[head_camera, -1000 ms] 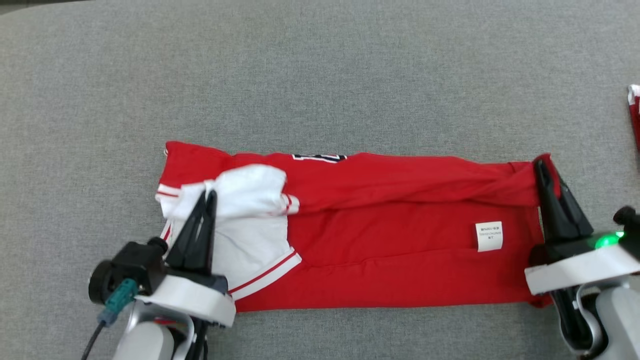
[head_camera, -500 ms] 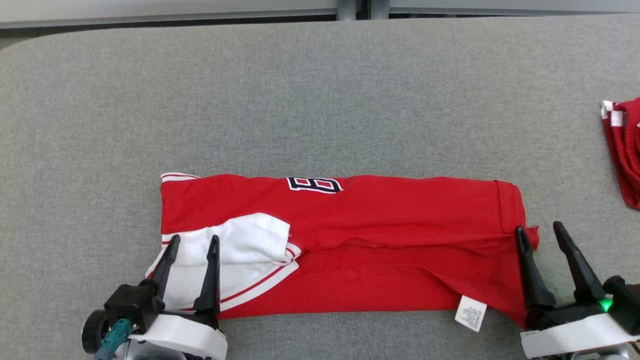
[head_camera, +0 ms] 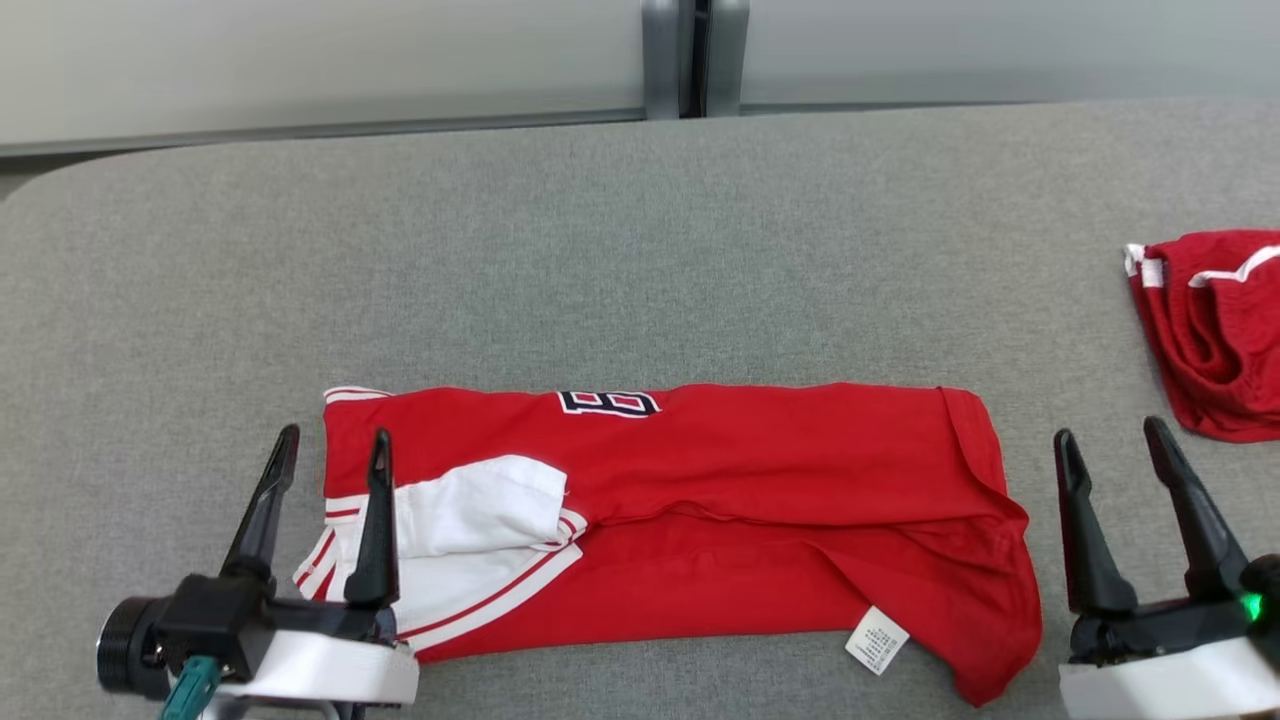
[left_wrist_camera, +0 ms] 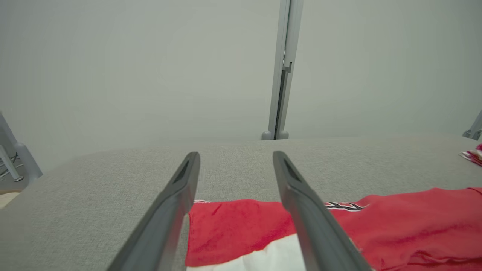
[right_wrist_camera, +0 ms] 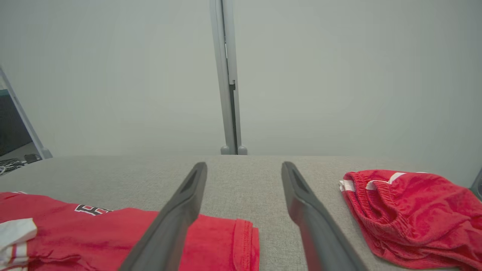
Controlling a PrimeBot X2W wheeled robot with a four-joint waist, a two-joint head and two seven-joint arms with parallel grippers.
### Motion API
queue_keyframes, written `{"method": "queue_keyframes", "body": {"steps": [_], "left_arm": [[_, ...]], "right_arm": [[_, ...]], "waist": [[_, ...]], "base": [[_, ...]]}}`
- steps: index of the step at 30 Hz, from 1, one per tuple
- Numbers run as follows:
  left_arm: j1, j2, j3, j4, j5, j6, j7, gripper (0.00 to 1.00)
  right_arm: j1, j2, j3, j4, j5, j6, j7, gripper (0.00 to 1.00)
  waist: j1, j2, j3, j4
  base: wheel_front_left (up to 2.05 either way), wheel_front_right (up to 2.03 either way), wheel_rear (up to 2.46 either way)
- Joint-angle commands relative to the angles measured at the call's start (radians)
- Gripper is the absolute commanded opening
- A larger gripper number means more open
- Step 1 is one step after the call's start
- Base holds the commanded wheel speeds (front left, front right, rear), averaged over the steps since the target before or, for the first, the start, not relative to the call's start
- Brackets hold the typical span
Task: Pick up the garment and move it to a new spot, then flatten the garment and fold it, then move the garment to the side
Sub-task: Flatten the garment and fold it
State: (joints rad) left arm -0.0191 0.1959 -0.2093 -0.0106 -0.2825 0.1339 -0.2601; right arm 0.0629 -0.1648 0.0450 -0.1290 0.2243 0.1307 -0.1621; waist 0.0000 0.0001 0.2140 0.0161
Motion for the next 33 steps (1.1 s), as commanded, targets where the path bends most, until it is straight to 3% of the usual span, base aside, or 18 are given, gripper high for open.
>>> {"method": "queue_keyframes", "body": {"steps": [1,26,33], "left_arm": [[0.022,0.007,0.008,-0.01,0.01,0.007,-0.005,1.0],[0.059,0.003,0.027,-0.01,0.032,0.001,-0.006,1.0],[0.032,-0.007,0.019,-0.018,0.036,-0.005,-0.006,1.0]], "right_arm": [[0.022,0.003,0.001,-0.008,-0.013,0.0,0.013,1.0],[0.065,0.011,0.005,0.0,0.002,0.0,0.046,1.0],[0.074,0.015,0.01,0.093,0.022,0.0,0.049,1.0]], "waist": [[0.0,-0.0001,-0.018,-0.003],[0.0,-0.0001,-0.059,-0.006],[0.0,-0.0001,-0.03,0.004]], "base": [[0.0,0.0,0.0],[0.0,0.0,0.0],[0.0,0.0,0.0]]}}
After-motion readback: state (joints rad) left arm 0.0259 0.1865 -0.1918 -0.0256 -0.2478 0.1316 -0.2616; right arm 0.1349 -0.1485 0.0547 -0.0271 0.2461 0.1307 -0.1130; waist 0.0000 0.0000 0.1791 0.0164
